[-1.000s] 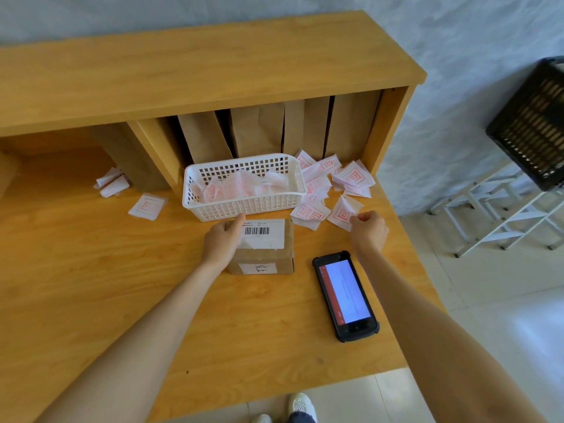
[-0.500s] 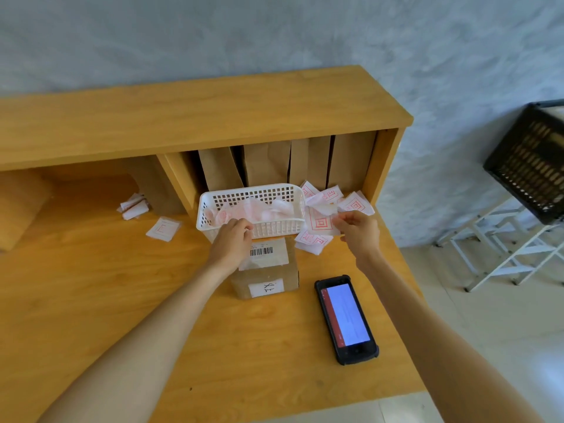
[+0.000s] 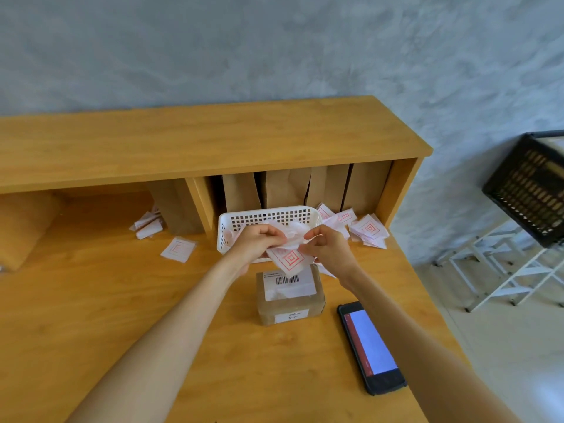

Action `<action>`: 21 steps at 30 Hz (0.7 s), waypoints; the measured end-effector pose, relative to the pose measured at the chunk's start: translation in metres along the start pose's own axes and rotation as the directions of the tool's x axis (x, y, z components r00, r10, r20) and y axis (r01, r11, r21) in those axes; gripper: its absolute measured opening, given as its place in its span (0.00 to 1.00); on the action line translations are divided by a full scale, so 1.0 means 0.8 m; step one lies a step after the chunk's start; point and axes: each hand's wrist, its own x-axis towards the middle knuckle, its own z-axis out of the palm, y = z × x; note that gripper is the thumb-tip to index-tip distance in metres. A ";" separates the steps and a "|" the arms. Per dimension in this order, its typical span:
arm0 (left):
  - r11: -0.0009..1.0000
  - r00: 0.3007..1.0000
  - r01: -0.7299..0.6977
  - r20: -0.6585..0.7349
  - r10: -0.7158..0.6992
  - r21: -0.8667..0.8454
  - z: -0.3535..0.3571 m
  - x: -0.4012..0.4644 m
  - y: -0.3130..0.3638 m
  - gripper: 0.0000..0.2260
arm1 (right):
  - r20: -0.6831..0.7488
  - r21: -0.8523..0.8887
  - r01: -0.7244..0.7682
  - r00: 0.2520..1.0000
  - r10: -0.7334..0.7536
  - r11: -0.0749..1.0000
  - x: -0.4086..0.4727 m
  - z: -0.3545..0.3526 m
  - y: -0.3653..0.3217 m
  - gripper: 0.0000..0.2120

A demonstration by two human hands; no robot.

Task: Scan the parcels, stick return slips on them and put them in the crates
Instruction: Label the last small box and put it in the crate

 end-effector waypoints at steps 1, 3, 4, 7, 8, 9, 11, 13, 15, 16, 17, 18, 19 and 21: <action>1.000 1.000 0.000 -0.007 0.000 -0.010 -0.004 0.001 -0.001 0.01 | -0.012 -0.005 0.037 0.999 -0.037 0.999 0.001 0.005 -0.003 0.09; 1.000 1.000 -0.004 -0.025 0.003 -0.030 -0.011 0.005 -0.004 0.03 | -0.022 -0.013 0.105 0.994 -0.106 0.994 0.001 0.014 -0.009 0.10; 1.000 1.000 -0.004 -0.030 0.003 -0.029 -0.014 0.006 -0.005 0.03 | -0.026 -0.016 0.123 0.992 -0.123 0.992 0.002 0.018 -0.012 0.09; 0.999 0.999 -0.012 -0.051 0.011 -0.029 -0.022 0.010 -0.008 0.04 | -0.046 -0.024 0.138 0.989 -0.139 0.990 0.007 0.027 -0.017 0.08; 0.999 0.998 -0.015 -0.061 0.013 -0.034 -0.024 0.012 -0.009 0.05 | -0.049 -0.034 0.142 0.988 -0.143 0.989 0.009 0.030 -0.017 0.09; 0.999 0.997 -0.017 -0.075 0.014 -0.038 -0.025 0.015 -0.010 0.05 | -0.049 -0.044 0.145 0.988 -0.147 0.988 0.010 0.031 -0.018 0.09; 0.999 0.991 -0.005 -0.133 -0.001 -0.050 -0.028 0.021 -0.014 0.06 | -0.048 -0.053 0.152 0.987 -0.154 0.987 0.012 0.031 -0.017 0.08; 0.999 0.971 0.012 -0.236 -0.024 -0.052 -0.032 0.031 -0.020 0.06 | -0.056 -0.026 0.146 0.987 -0.147 0.989 0.012 0.028 -0.017 0.08; 0.999 0.937 0.041 -0.346 -0.047 -0.025 -0.037 0.043 -0.026 0.06 | -0.079 0.038 0.118 0.990 -0.114 0.992 0.012 0.023 -0.016 0.08; 0.998 0.920 0.054 -0.389 -0.056 -0.015 -0.039 0.049 -0.029 0.06 | -0.091 0.059 0.104 0.991 -0.099 0.993 0.013 0.020 -0.016 0.08; 0.998 0.904 0.064 -0.423 -0.060 -0.007 -0.042 0.055 -0.030 0.05 | -0.101 0.065 0.098 0.991 -0.091 0.993 0.013 0.017 -0.015 0.08; 0.998 0.890 0.069 -0.452 -0.061 0.002 -0.044 0.060 -0.030 0.04 | -0.110 0.064 0.095 0.990 -0.088 0.993 0.014 0.013 -0.014 0.08; 0.998 0.876 0.070 -0.479 -0.057 0.009 -0.046 0.064 -0.030 0.02 | -0.117 0.064 0.094 0.989 -0.086 0.994 0.014 0.009 -0.013 0.08; 0.998 0.858 0.067 -0.511 -0.053 0.010 -0.049 0.072 -0.027 0.04 | -0.121 0.078 0.080 0.990 -0.070 0.994 0.015 0.001 -0.011 0.07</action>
